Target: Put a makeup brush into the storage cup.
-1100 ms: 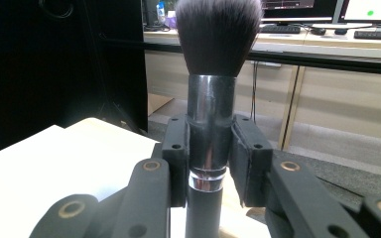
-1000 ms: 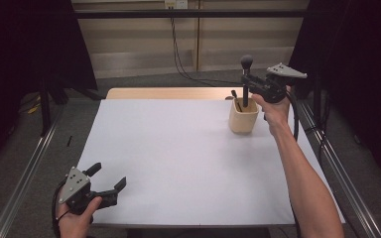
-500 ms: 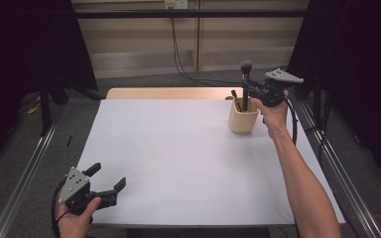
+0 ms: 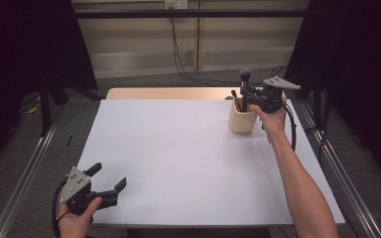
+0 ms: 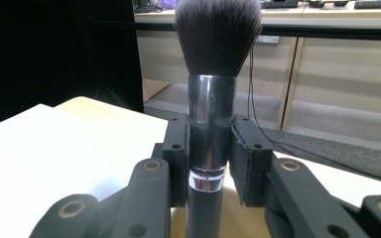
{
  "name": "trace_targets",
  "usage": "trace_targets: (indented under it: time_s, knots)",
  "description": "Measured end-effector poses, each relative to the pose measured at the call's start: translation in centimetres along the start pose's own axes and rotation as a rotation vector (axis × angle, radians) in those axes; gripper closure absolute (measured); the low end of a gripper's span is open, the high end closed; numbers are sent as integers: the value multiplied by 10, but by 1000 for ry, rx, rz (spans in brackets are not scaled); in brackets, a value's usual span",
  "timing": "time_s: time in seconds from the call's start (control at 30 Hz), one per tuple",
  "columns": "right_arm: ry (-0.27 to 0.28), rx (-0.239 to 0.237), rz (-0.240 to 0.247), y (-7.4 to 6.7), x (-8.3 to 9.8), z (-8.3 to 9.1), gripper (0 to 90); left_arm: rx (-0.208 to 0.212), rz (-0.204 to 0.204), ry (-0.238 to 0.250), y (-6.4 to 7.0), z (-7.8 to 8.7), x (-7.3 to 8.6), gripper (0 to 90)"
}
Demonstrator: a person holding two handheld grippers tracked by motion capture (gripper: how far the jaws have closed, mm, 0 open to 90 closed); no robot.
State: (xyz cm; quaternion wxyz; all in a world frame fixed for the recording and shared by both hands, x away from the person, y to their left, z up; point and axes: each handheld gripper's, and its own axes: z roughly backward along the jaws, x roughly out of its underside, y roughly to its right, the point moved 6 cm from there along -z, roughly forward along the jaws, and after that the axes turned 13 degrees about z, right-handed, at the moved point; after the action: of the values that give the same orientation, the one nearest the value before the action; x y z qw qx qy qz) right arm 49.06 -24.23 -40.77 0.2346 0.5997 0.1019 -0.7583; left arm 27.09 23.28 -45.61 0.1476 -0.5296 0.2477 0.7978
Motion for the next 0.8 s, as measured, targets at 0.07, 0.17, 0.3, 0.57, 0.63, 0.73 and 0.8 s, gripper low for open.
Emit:
trace_targets:
  time_s: [0.07, 0.17, 0.3, 0.57, 0.63, 0.73, 0.8]
  knots:
    - [-3, -1, -7, -1, 3, -1, 719, 0, 2, -1, 0, 0, 0, 43]
    - [-10, 0, -13, -1, 7, -1, 718, 3, -2, 0, 0, 0, 0, 44]
    - [-16, -2, -19, -2, 11, -2, 718, 0, -2, 1, 0, 0, 0, 44]
    - [-37, -10, -14, -5, 17, -3, 718, 2, -9, -1, 0, 0, -1, 44]
    - [-42, -12, -13, -5, 18, -3, 718, 3, -9, -1, 0, 1, -1, 44]
    - [-59, -10, -8, -6, 21, -4, 718, 2, -5, 0, 0, 0, 0, 43]
    - [-62, -9, -9, -6, 23, -4, 718, 2, -5, 1, 0, 1, 0, 44]
